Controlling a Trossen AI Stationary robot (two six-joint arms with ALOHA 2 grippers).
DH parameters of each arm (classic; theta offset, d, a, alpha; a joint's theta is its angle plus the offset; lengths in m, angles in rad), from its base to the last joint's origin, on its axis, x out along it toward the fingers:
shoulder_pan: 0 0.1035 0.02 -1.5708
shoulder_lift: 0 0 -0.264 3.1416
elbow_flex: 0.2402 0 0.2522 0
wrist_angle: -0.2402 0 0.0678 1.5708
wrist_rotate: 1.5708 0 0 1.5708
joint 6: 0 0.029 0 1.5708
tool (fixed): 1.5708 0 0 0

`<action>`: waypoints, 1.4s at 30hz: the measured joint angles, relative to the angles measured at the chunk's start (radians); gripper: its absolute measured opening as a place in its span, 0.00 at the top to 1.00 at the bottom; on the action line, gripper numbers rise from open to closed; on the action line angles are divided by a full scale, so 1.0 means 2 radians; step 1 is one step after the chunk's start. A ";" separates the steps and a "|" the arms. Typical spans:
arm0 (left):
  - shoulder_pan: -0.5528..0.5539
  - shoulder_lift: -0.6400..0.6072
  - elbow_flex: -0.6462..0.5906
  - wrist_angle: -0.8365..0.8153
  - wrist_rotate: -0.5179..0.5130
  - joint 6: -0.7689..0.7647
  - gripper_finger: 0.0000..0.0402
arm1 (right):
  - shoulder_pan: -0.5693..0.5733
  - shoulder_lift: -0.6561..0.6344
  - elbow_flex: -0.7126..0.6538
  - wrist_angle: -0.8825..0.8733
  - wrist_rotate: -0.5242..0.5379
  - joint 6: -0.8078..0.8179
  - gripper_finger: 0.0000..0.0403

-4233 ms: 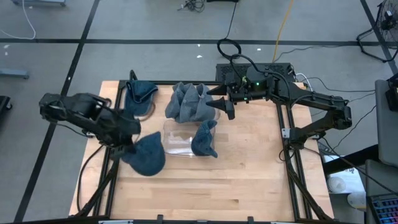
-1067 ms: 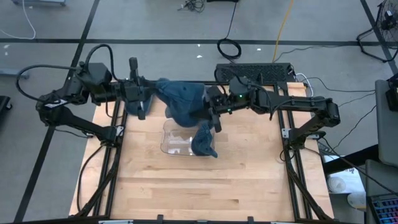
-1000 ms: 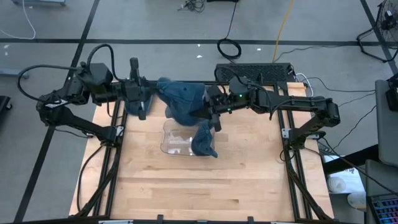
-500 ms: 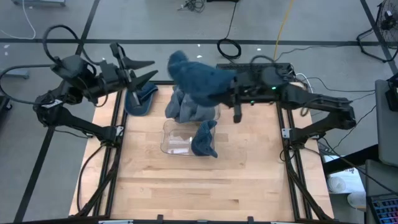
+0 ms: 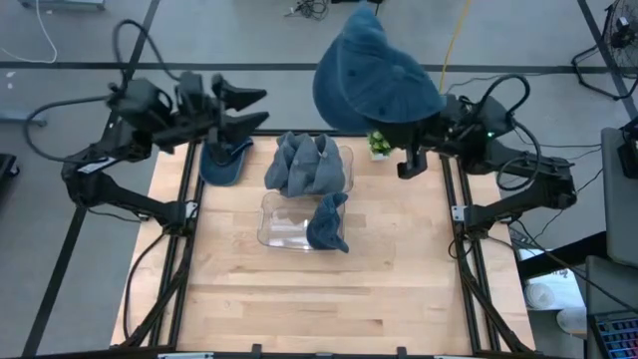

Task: Pick & Place hat
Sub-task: Put the bottom blue cap into the bottom transparent bin

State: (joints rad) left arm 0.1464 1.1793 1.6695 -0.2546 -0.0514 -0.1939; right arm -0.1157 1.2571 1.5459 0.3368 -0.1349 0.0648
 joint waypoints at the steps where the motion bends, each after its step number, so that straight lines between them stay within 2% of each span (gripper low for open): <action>1: 0.004 0.006 0.000 0.004 0.012 -0.016 0.24 | 0.001 0.006 0.000 0.025 -0.010 0.001 1.00; 5: 0.018 0.032 0.000 0.031 0.066 -0.062 0.16 | 0.010 0.022 0.000 0.096 -0.028 0.016 1.00; 10: 0.028 0.070 0.000 0.098 0.127 -0.106 0.11 | 0.020 0.030 0.000 0.088 -0.025 0.016 1.00; 15: 0.027 0.103 0.000 0.184 0.170 -0.123 0.10 | 0.023 0.034 0.000 0.065 -0.026 0.016 1.00; 19: 0.027 0.123 0.000 0.240 0.207 -0.133 0.14 | 0.023 0.034 0.000 0.041 -0.011 0.019 1.00; 22: 0.026 0.131 0.000 0.251 0.235 -0.150 0.20 | 0.023 0.034 0.000 0.039 -0.011 0.015 1.00; 26: 0.026 0.134 0.000 0.252 0.248 -0.155 0.35 | 0.023 0.033 0.000 0.041 -0.010 0.011 1.00; 35: 0.029 0.134 0.000 0.252 0.248 -0.184 0.70 | 0.023 0.040 0.000 0.043 -0.011 0.009 1.00; 42: 0.037 0.134 0.000 0.255 0.253 -0.184 0.93 | 0.023 0.039 0.000 0.042 -0.009 0.009 1.00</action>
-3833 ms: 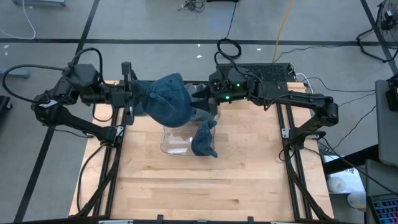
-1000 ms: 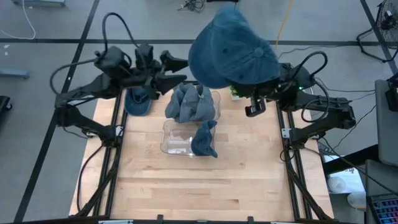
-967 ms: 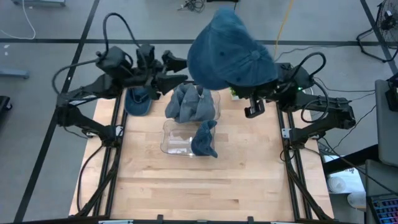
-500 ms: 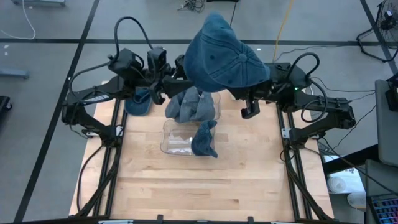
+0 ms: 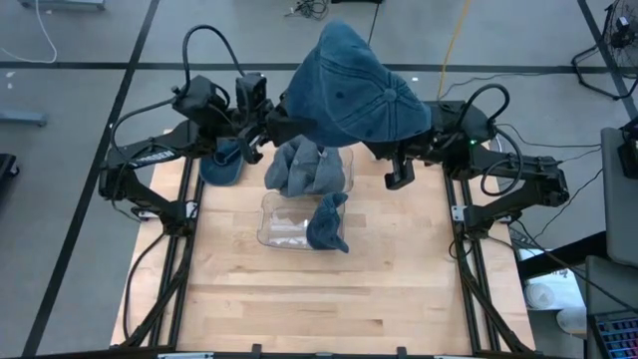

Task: Pick & Place hat
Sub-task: Put the bottom blue cap into the bottom transparent bin

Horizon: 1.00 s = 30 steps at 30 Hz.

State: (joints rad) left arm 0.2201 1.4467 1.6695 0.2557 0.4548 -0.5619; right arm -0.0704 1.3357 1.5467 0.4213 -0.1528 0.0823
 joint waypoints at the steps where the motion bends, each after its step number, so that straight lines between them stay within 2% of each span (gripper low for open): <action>1: 0.000 0.000 0.000 0.000 0.000 0.001 0.95 | 0.000 0.000 0.000 0.000 0.000 -0.001 1.00; 6: 0.001 -0.001 0.000 -0.001 0.004 0.002 0.96 | 0.000 0.000 0.000 -0.003 0.000 -0.008 1.00; 10: 0.002 -0.002 0.000 -0.002 0.027 0.002 0.98 | 0.000 0.000 0.000 -0.017 -0.002 0.002 0.94; 14: 0.011 -0.011 -0.001 -0.007 0.050 -0.006 0.98 | -0.002 -0.003 0.000 -0.054 -0.002 0.037 0.82; 19: 0.034 -0.045 0.001 -0.038 0.065 0.003 0.98 | -0.002 -0.013 -0.001 -0.115 -0.003 0.073 0.63; 23: 0.058 -0.079 0.000 -0.093 0.074 0.021 0.98 | -0.002 -0.021 -0.001 -0.151 -0.045 0.090 0.48; 26: 0.074 -0.106 0.000 -0.136 0.078 0.034 0.98 | -0.002 -0.026 -0.001 -0.167 -0.057 0.100 0.41; 30: 0.090 -0.137 0.000 -0.190 0.096 0.047 0.98 | -0.002 -0.034 -0.001 -0.181 -0.056 0.107 0.36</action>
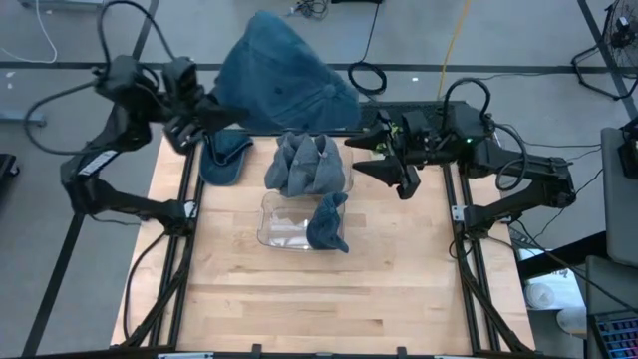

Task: Pick & Place hat
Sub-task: Put the bottom blue cap into the bottom transparent bin

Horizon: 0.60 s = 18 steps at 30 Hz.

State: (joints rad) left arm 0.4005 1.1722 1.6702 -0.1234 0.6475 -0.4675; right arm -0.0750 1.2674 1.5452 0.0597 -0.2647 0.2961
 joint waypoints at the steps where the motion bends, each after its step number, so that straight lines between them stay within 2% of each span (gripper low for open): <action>1: 0.004 -0.007 0.000 -0.012 0.006 0.002 0.98 | 0.000 -0.001 0.000 -0.002 0.000 0.003 0.36; 13: 0.025 -0.079 0.000 -0.200 0.006 0.069 0.98 | 0.000 0.003 0.000 -0.014 0.004 -0.007 0.38; 15: 0.026 -0.087 0.000 -0.229 0.003 0.081 0.98 | -0.001 0.004 0.000 -0.010 0.030 -0.004 0.38; 18: 0.026 -0.093 0.000 -0.266 0.003 0.097 0.98 | -0.002 0.007 0.000 -0.009 0.102 0.023 0.36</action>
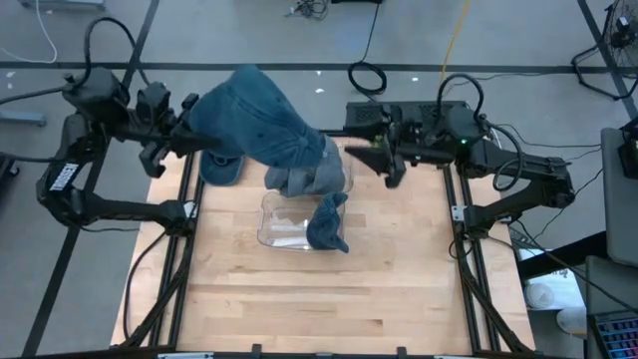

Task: Pick & Place hat
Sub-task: Put the bottom blue cap into the bottom transparent bin

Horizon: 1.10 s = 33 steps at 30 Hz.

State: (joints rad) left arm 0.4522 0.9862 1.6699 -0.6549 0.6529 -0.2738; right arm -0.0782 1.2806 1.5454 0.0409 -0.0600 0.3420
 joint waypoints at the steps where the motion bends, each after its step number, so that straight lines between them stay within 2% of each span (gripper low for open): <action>1: 0.000 0.000 0.000 -0.009 0.000 0.004 0.98 | -0.002 0.002 0.000 0.001 0.014 0.006 0.35; 6: 0.000 0.001 0.000 -0.048 -0.022 0.027 0.98 | -0.010 0.010 0.000 0.004 0.014 0.023 0.29; 13: 0.000 0.008 0.000 -0.078 -0.065 0.054 0.98 | -0.009 0.011 0.000 0.004 -0.023 0.058 0.23; 23: -0.005 0.041 0.000 -0.079 -0.084 0.063 0.98 | -0.009 0.016 0.000 0.003 -0.024 0.057 0.25; 33: -0.005 0.074 0.000 -0.041 -0.069 0.061 0.98 | -0.009 0.016 0.000 -0.009 -0.023 0.027 0.26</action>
State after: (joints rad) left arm 0.4419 1.1342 1.6698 -0.7368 0.5151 -0.1513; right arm -0.0963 1.3121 1.5455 0.0222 -0.1059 0.3957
